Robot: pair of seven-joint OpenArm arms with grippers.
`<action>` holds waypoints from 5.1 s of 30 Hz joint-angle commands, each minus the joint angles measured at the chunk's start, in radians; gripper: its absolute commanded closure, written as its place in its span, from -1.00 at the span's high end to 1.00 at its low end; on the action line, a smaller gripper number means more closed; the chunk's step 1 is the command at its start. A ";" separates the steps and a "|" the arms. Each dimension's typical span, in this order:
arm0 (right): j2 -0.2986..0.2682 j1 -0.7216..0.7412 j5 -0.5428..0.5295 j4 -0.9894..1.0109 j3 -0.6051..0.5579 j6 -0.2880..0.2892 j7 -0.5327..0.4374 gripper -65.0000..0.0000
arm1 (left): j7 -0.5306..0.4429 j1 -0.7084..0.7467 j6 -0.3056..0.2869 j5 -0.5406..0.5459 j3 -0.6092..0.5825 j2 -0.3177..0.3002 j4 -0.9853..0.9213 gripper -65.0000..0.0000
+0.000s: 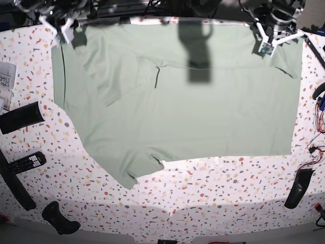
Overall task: Fold the T-shirt properly
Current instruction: 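Hold the shirt edge with both grippers and stretch it flat, then release the edge and move the left gripper to grasp the hem corner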
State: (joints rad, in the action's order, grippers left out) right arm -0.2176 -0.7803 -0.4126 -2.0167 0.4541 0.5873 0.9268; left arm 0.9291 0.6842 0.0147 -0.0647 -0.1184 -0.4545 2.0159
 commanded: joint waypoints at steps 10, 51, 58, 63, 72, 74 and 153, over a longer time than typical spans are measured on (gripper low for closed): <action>-0.007 0.165 0.190 0.125 -0.065 0.003 -0.047 0.10 | -0.007 0.008 -0.006 0.001 0.000 -0.006 0.103 -0.34; -0.031 0.048 -0.071 0.066 0.144 -0.018 -0.048 0.10 | -0.030 0.008 0.027 -0.077 0.000 -0.006 0.103 -0.34; -0.032 0.129 -0.069 -0.042 0.144 -0.018 -0.043 0.10 | -0.028 -0.046 0.027 -0.145 0.000 -0.006 0.106 -0.34; -0.032 0.186 -0.067 -0.132 0.144 -0.018 -0.025 0.10 | 0.002 -0.087 0.027 -0.145 0.000 -0.006 0.105 -0.34; -0.032 0.216 -0.205 -0.167 0.144 -0.017 -0.052 0.10 | -0.082 -0.105 0.027 -0.144 0.002 -0.017 0.104 -0.34; -0.032 0.216 -0.282 -0.167 0.142 -0.013 -0.070 0.10 | -0.116 -0.155 0.024 -0.143 0.002 -0.017 0.104 -0.34; -0.031 0.216 -0.430 -0.167 0.142 0.079 -0.035 0.10 | -0.365 -1.363 -0.713 0.721 0.007 -0.057 -1.693 -0.34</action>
State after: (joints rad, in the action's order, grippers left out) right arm -0.2386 -0.5652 -0.8196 -2.1651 0.5911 0.6552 0.9165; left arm 0.5453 -0.6567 -0.6918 0.6552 -0.1112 -0.5064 0.3122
